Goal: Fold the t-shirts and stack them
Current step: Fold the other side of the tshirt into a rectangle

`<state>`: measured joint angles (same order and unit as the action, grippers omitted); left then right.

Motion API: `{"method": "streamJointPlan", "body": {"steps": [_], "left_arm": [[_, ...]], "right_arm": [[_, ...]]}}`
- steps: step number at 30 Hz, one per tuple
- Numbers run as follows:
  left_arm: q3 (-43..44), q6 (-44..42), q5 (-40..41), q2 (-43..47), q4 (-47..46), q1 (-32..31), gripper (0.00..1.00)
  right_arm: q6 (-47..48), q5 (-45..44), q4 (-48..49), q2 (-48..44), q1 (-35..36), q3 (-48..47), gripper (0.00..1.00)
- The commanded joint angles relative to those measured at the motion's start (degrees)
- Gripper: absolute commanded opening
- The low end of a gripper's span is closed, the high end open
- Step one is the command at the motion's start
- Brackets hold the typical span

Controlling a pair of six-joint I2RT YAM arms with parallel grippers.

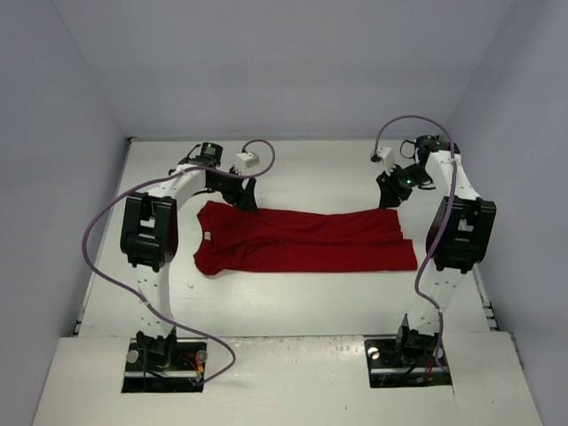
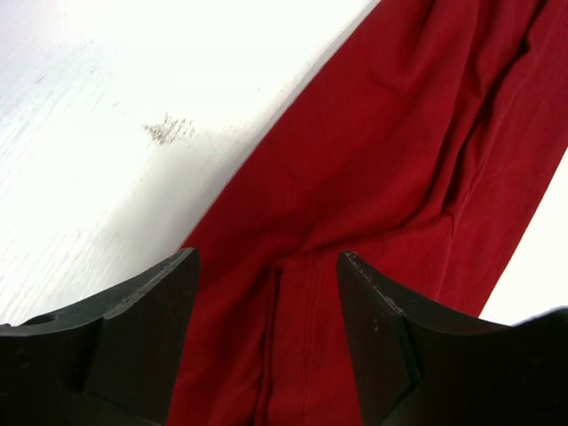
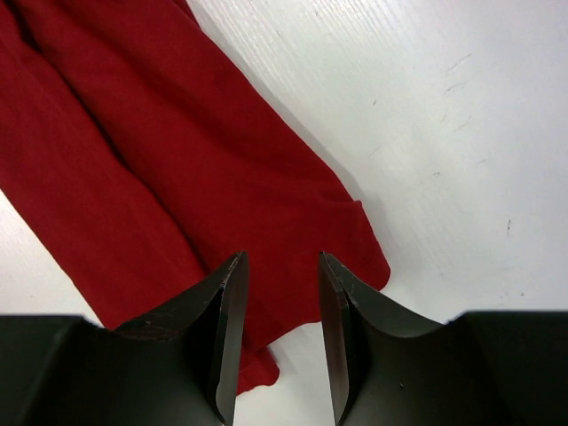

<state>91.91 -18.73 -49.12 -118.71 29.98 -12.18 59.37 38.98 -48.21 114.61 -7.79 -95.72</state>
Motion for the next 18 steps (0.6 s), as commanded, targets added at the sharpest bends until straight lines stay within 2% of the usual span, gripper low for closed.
{"method": "streamJointPlan", "body": {"steps": [1,18], "left_arm": [[3.24,2.99,-4.19,0.39,-0.84,-0.86,0.59],[-0.89,-3.92,-5.84,2.11,5.45,-1.38,0.39]], "right_arm": [[-0.42,0.87,-1.89,-1.62,-0.71,0.83,0.35],[0.28,-0.84,-1.89,-1.20,-1.53,1.48,0.35]]}}
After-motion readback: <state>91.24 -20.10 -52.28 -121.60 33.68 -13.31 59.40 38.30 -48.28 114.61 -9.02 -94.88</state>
